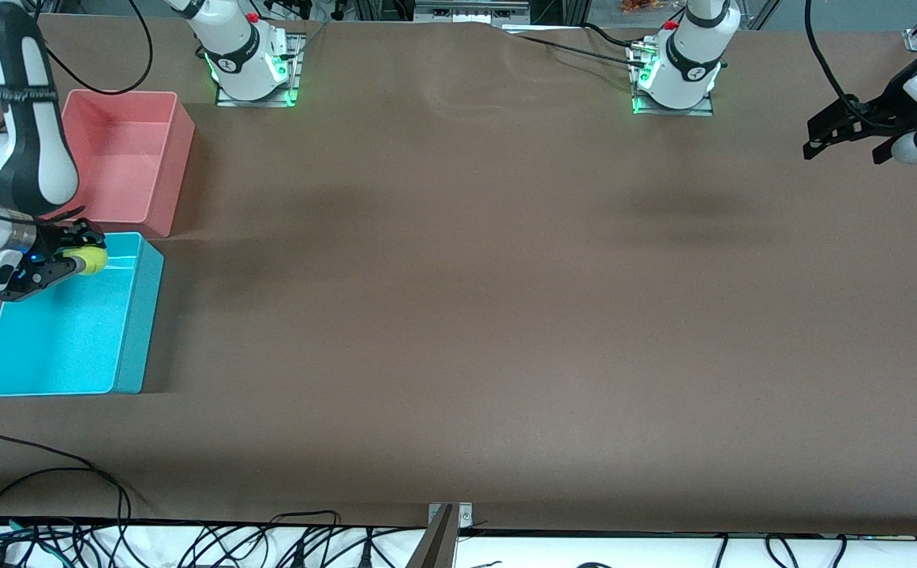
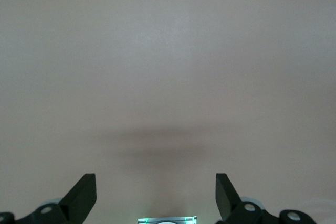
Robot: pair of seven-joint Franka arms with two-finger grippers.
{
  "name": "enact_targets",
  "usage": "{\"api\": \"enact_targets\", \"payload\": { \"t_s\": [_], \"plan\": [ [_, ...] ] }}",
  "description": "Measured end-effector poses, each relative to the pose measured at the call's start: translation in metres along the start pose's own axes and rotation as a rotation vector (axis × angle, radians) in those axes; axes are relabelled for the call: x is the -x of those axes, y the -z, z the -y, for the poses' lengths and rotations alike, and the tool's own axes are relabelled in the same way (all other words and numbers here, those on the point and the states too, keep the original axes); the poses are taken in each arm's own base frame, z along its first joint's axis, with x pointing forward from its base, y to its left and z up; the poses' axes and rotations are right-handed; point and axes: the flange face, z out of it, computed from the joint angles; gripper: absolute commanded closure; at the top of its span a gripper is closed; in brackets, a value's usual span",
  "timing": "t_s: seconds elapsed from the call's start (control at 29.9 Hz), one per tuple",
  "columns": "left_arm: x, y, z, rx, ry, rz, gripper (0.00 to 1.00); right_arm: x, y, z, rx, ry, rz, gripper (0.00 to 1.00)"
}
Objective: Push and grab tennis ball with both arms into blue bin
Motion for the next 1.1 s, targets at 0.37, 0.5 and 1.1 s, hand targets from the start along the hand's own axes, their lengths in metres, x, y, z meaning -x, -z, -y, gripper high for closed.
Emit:
{"api": "enact_targets", "payload": {
  "t_s": [0.37, 0.5, 1.1],
  "plan": [
    [-0.009, 0.010, 0.001, -0.001, 0.002, -0.022, 0.00, 0.011, -0.087, -0.030, -0.115, 0.021, -0.028, 0.58],
    [-0.009, 0.014, 0.003, -0.001, 0.006, -0.032, 0.00, 0.011, -0.101, -0.034, -0.131, 0.026, -0.043, 0.15],
    [-0.009, 0.017, 0.009, 0.000, 0.016, -0.038, 0.00, -0.004, -0.062, -0.052, -0.108, 0.050, -0.082, 0.00]
  ]
}}
